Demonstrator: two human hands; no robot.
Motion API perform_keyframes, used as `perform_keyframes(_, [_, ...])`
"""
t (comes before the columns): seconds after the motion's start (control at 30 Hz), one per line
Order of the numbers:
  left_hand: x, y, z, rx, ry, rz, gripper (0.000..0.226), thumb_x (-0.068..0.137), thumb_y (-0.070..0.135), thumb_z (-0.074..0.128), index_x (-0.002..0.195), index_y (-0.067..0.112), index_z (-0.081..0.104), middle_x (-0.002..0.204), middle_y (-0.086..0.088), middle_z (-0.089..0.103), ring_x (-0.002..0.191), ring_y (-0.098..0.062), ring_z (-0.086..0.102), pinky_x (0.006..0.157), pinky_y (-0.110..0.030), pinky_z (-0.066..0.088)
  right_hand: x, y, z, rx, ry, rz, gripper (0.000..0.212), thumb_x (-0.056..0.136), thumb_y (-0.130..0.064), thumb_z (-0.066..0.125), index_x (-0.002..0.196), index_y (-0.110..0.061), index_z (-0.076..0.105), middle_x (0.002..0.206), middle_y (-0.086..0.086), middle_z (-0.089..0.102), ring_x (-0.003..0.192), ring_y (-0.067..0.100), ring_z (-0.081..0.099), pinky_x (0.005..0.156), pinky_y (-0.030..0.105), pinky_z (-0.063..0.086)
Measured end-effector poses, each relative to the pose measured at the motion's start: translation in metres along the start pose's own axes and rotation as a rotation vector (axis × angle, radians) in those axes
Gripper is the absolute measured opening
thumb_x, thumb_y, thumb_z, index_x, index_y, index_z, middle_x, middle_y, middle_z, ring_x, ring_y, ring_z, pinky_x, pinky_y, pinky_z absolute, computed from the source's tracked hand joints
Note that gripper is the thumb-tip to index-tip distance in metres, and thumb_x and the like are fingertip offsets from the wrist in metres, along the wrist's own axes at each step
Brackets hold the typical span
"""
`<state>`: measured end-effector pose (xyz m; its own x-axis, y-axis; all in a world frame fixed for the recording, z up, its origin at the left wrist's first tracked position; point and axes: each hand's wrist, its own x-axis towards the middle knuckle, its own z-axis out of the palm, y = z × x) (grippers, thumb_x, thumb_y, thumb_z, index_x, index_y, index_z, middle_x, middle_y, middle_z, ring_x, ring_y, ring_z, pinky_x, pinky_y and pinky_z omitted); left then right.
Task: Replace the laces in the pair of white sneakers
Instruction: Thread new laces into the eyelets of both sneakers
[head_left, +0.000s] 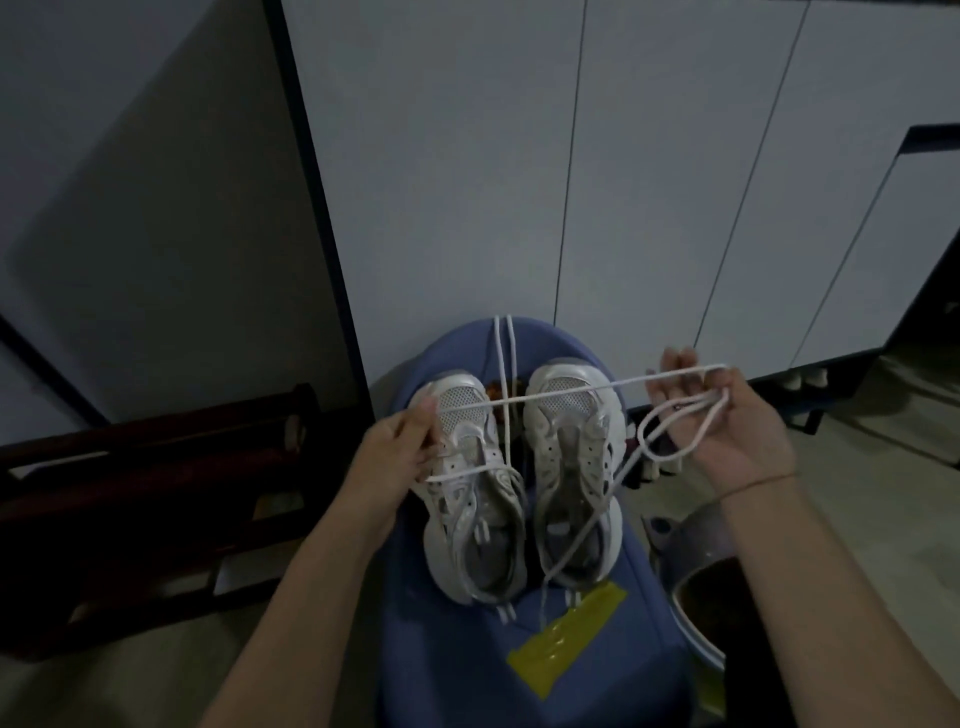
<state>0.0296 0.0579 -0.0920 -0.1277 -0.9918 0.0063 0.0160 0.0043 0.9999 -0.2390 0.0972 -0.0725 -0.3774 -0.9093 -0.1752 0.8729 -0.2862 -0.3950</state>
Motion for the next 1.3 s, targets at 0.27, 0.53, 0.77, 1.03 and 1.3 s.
perform_keyframes(0.27, [-0.013,0.004,0.035,0.184,-0.265,0.063,0.044,0.100,0.036,0.046,0.062,0.017,0.054,0.045,0.010,0.043,0.043,-0.003,0.036,0.045,-0.015,0.031,-0.044,0.076,0.018,-1.024,-0.392,0.195,0.029,0.094,-0.042,0.048,0.087,-0.014,0.050,0.049,-0.008,0.035,0.035,0.003,0.024,0.034,0.014,0.018])
perform_keyframes(0.53, [-0.010,0.000,0.016,0.138,-0.228,-0.032,0.043,0.100,0.039,0.047,0.065,0.014,0.050,0.044,0.011,0.037,0.041,-0.003,0.031,0.043,-0.015,0.028,-0.036,0.071,0.006,-0.863,-0.249,0.033,0.034,0.099,-0.024,0.045,0.066,-0.016,0.042,0.046,-0.004,0.036,0.031,0.005,0.030,0.031,0.013,0.024])
perform_keyframes(0.77, [-0.004,-0.006,-0.017,0.011,-0.152,-0.093,0.038,0.102,0.032,0.043,0.070,0.012,0.051,0.047,0.007,0.032,0.038,-0.004,0.026,0.039,-0.015,0.024,-0.015,0.059,-0.018,-0.406,0.087,0.106,0.038,0.101,-0.027,0.040,0.064,-0.015,0.040,0.037,-0.003,0.038,0.028,0.006,0.035,0.033,0.012,0.031])
perform_keyframes(1.03, [-0.009,-0.011,0.011,0.192,-0.299,-0.061,0.037,0.101,0.035,0.048,0.078,0.010,0.062,0.048,0.009,0.031,0.043,-0.005,0.024,0.044,-0.019,0.020,-0.043,0.091,-0.015,-1.444,-0.351,-0.085,0.014,0.093,-0.023,0.056,0.106,-0.019,0.060,0.105,-0.003,0.063,0.102,0.009,0.058,0.086,0.016,0.045])
perform_keyframes(1.3, [-0.006,-0.015,0.040,0.185,-0.391,-0.060,0.035,0.102,0.030,0.047,0.074,0.013,0.061,0.047,0.010,0.033,0.041,-0.002,0.026,0.041,-0.013,0.024,-0.036,0.085,-0.020,-1.692,-0.536,-0.273,0.029,0.100,-0.026,0.039,0.073,-0.020,0.046,0.067,-0.006,0.046,0.064,0.005,0.044,0.061,0.020,0.035])
